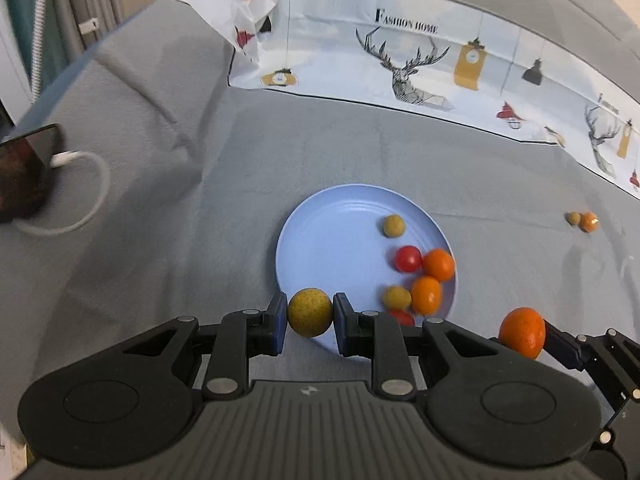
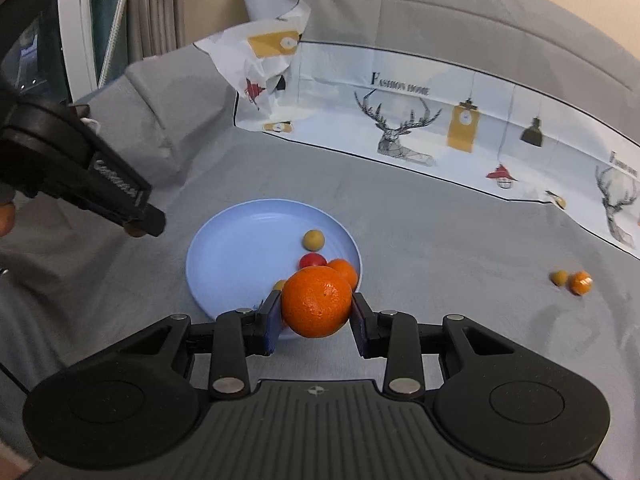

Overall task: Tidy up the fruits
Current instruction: 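Carry the tangerine with the right gripper while the left gripper carries the yellow fruit to the plate, then open the right gripper over the plate while the left gripper releases the yellow fruit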

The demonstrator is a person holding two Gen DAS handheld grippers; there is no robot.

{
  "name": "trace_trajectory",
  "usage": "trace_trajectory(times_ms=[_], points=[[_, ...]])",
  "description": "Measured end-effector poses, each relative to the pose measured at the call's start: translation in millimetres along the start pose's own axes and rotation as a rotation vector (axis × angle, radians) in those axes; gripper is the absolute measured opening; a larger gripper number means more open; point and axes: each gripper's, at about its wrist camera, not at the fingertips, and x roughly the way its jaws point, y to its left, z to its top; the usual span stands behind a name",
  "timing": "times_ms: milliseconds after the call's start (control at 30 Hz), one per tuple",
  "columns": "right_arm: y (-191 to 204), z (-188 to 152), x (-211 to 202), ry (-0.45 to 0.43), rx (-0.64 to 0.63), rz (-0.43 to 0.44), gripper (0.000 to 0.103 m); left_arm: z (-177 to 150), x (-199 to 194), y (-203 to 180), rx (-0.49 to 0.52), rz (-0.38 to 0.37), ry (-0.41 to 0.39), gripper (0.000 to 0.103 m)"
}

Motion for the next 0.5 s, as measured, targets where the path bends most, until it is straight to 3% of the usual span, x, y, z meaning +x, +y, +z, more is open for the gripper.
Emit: trace_trajectory(times_ms=[500], points=[[6.7, 29.3, 115.4, 0.065, -0.124, 0.059, 0.037, 41.3, 104.3, -9.5, 0.058, 0.019, 0.067, 0.027]])
